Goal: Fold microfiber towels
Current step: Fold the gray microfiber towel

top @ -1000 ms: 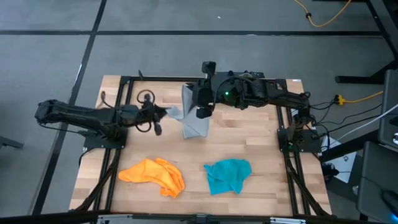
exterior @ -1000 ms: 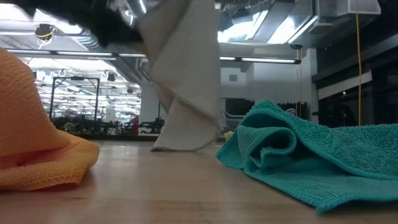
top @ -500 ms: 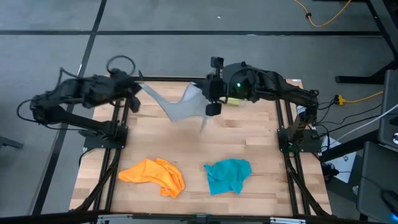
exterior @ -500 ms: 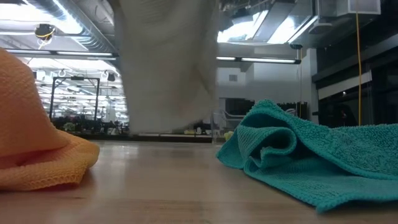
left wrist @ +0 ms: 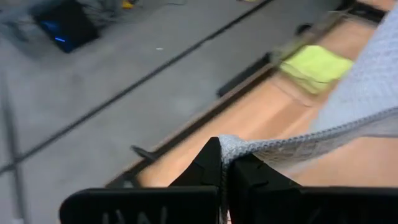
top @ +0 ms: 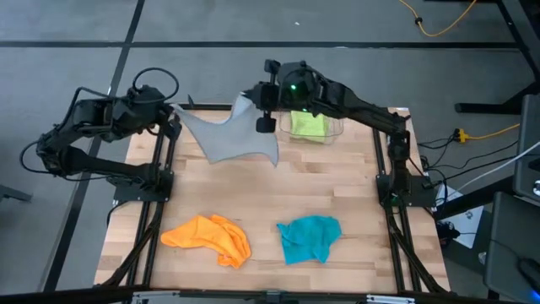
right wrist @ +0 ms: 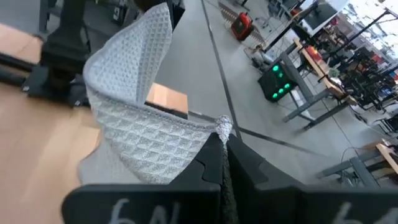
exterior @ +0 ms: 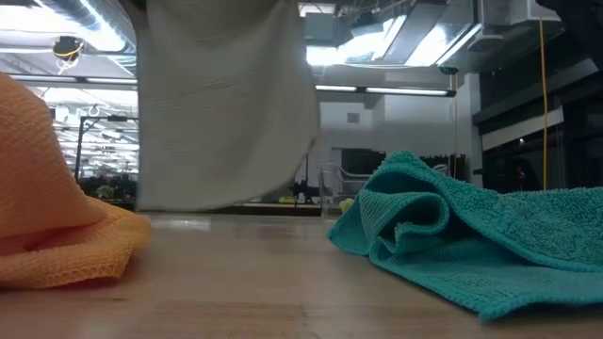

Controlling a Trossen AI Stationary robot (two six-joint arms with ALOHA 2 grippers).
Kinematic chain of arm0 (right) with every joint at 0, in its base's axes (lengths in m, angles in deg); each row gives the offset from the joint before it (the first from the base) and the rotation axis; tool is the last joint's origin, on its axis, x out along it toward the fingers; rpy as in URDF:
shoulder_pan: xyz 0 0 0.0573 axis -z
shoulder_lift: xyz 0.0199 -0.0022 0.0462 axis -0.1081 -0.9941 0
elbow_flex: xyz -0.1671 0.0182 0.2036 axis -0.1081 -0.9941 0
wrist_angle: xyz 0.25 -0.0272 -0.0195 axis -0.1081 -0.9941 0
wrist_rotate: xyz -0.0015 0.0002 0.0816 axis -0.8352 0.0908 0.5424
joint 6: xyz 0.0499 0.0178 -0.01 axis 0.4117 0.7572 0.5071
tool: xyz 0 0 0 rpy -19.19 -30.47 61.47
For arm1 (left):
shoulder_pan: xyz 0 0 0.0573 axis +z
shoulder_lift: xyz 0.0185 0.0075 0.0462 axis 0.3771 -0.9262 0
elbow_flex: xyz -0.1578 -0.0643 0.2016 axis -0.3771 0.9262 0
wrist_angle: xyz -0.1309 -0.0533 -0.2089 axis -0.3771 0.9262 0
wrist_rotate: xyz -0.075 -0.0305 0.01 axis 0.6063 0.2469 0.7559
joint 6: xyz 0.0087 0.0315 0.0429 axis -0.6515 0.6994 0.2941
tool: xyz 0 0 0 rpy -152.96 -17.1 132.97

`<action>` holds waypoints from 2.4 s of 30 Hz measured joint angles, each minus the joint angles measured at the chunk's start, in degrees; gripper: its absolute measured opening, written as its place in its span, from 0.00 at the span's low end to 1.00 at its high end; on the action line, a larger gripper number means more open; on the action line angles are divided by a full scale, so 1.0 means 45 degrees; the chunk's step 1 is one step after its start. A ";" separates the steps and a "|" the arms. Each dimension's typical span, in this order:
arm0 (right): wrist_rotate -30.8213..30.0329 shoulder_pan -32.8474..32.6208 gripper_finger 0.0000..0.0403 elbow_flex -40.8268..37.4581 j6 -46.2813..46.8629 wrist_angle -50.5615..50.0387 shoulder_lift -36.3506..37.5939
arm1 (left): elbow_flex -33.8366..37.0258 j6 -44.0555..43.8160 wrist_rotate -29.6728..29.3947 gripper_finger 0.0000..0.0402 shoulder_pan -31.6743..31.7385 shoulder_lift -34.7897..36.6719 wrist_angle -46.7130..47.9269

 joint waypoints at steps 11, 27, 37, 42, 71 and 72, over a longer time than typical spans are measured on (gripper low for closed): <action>0.0362 0.1517 0.01 -0.0010 -0.0111 0.0316 -0.0729 | 0.0000 0.1047 -0.0710 0.00 0.1616 -0.0002 0.0101; 0.3475 0.3026 0.01 -0.0010 -0.0622 -0.2071 -0.0756 | 0.0000 0.0602 -0.0721 0.00 0.1731 -0.0073 0.1810; 0.4416 0.3108 0.01 -0.0005 -0.0562 -0.1909 -0.0676 | 0.0005 0.0284 -0.0662 0.00 0.1735 -0.0092 0.2194; 0.3966 0.3103 0.01 0.0054 0.0021 -0.1035 -0.0366 | 0.0005 0.0266 -0.0661 0.00 0.1740 -0.0091 0.2206; 0.5219 0.2715 0.01 0.0078 0.1724 -0.1561 0.1138 | -0.0520 0.0663 -0.1488 0.00 0.1731 -0.0074 0.2449; 0.5223 0.2698 0.01 0.0078 0.1724 -0.1557 0.1143 | -0.0807 0.0663 -0.1488 0.00 0.1731 -0.0068 0.2457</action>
